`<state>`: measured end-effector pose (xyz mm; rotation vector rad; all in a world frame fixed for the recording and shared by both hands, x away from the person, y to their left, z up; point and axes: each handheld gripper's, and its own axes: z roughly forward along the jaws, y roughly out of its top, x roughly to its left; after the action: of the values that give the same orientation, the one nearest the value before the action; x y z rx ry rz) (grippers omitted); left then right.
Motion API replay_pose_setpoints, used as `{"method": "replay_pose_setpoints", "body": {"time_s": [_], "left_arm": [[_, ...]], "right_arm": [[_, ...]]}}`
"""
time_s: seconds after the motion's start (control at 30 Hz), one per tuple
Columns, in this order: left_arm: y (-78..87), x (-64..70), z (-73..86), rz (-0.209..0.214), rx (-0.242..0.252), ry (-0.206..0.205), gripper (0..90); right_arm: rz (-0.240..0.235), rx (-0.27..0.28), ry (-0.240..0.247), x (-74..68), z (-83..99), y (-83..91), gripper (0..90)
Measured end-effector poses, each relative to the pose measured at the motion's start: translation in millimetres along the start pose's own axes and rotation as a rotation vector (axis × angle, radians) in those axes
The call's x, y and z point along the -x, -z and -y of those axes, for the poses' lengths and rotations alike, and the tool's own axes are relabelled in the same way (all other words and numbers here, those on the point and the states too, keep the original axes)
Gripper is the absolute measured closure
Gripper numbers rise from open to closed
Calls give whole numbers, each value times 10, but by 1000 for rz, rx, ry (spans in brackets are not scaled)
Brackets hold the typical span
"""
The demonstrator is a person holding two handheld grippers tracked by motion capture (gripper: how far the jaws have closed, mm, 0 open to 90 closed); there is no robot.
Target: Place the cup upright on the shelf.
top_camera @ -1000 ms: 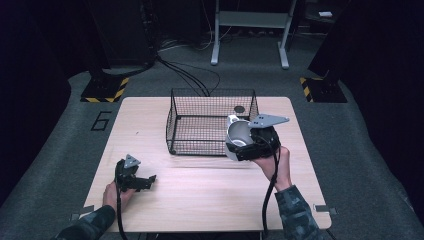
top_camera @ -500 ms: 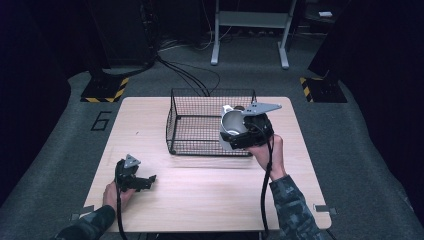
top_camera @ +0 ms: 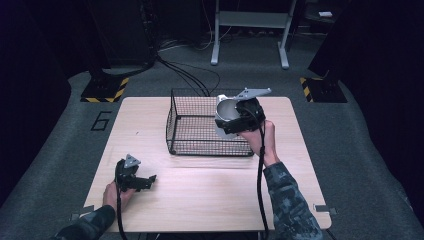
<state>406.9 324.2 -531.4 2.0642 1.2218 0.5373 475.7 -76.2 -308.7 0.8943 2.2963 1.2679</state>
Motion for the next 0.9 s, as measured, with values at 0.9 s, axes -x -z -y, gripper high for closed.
{"method": "replay_pose_setpoints", "body": {"time_s": [0.9], "left_arm": [[-6, 0, 1, 1, 6, 0, 9]], "right_arm": [[0, -72, -52, 223, -223, -557, 67]]}}
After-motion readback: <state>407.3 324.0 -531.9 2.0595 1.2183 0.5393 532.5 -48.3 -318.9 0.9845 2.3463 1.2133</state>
